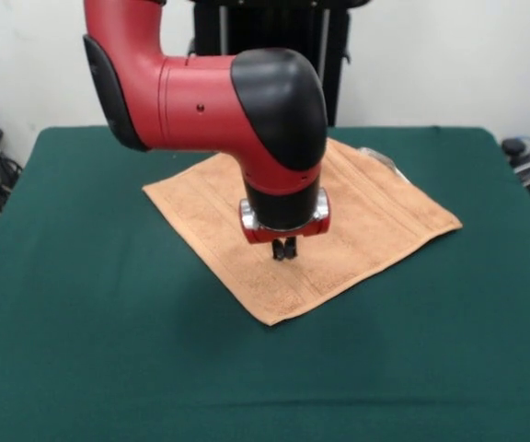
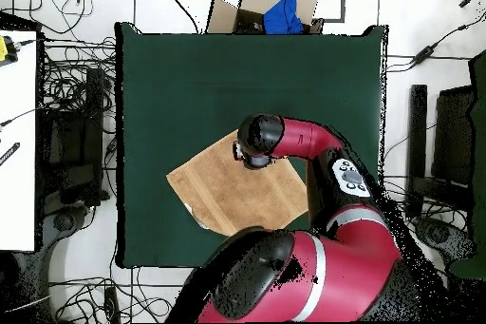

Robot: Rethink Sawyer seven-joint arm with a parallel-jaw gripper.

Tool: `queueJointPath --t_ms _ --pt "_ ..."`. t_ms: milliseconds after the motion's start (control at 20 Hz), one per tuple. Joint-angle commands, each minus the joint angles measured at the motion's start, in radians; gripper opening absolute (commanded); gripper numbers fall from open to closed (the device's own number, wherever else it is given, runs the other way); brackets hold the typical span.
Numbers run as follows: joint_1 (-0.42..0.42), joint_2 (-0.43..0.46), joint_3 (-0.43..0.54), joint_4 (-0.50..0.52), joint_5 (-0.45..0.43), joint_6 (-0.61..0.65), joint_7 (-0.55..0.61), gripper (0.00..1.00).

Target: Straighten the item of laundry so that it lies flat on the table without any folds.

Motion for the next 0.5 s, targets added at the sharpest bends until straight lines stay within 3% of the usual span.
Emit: queueJointPath --t_ms 50,500 --pt "-0.083 0.173 0.053 -0.251 -0.189 -0.514 -0.012 0.0" --pt "-0.08 0.077 0.035 -0.193 -0.226 -0.427 0.043 0.0"
